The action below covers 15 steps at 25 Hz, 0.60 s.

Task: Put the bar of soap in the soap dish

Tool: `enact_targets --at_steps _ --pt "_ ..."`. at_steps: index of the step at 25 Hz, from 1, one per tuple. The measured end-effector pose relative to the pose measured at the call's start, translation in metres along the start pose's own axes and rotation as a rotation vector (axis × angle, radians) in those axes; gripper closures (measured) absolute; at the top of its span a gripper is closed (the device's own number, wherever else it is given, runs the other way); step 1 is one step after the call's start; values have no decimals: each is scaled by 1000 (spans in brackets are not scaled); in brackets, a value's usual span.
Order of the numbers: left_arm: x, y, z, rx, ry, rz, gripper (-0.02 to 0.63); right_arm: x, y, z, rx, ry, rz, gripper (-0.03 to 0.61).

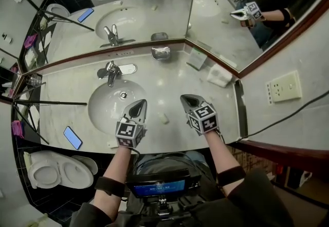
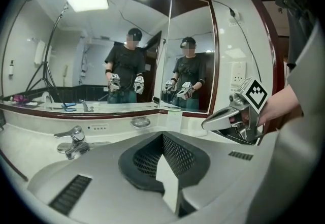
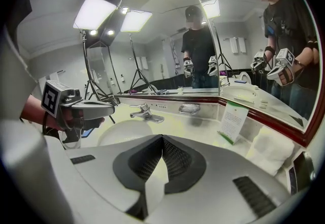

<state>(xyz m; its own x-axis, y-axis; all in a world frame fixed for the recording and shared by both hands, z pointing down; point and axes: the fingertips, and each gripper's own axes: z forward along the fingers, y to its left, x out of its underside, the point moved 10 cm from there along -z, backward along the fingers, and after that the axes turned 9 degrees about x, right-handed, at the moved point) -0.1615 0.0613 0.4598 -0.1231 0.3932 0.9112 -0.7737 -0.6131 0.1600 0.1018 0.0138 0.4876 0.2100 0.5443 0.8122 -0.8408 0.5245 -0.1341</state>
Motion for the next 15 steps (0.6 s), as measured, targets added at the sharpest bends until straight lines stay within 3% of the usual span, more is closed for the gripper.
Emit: enact_targets --at_steps 5,10,15 --pt "6 -1 5 6 19 17 614 14 18 16 -1 113 -136 549" --pt "12 3 10 15 35 24 614 30 57 36 -85 266 -244 397" --pt "17 10 12 28 44 34 614 69 91 64 -140 425 -367 347"
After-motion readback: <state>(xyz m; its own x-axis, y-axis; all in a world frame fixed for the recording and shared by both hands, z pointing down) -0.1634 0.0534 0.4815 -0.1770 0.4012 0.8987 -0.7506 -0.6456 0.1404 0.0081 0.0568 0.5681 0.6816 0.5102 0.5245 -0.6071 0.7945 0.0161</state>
